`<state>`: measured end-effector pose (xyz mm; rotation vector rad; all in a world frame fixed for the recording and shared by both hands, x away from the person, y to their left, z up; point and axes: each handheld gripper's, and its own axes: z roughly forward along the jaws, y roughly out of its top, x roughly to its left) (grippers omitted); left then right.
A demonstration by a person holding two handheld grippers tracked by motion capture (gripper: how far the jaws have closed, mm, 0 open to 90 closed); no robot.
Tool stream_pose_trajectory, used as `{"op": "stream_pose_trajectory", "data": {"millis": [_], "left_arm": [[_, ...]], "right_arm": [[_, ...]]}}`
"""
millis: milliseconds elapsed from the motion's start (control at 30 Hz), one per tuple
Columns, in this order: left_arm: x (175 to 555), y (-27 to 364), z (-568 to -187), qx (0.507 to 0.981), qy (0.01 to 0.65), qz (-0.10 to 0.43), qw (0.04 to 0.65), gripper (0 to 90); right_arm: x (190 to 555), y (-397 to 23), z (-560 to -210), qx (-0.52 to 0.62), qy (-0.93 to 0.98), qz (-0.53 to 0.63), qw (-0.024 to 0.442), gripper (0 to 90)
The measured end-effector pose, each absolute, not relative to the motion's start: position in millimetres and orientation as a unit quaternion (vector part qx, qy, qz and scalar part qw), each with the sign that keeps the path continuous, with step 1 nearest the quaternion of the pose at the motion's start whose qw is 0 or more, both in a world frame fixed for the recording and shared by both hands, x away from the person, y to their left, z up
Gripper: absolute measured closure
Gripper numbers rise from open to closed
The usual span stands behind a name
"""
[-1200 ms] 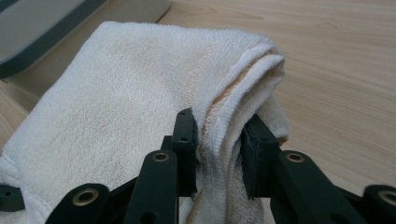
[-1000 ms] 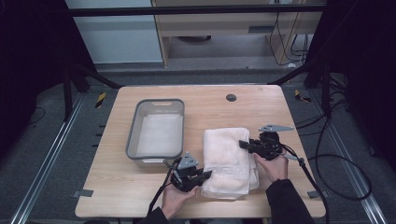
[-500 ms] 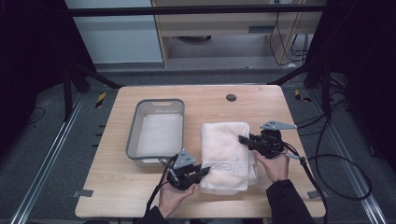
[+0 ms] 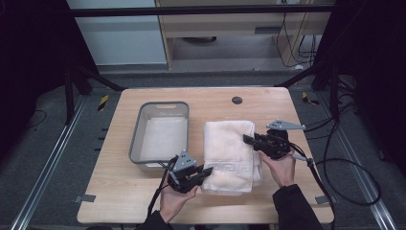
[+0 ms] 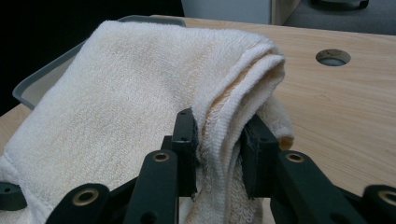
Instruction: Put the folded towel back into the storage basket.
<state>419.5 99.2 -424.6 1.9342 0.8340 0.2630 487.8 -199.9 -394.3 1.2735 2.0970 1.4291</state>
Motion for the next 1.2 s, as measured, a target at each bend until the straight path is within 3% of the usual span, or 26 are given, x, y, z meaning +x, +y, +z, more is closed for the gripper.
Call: {"op": "stream_pose_trajectory", "data": {"millis": [1200], "left_arm": [[428,134,-376,0.747,0.349,0.159,0.544,77.6]], "right_arm": [[504,-171,-346,0.423,0.7,0.55,0.169,70.5]]}}
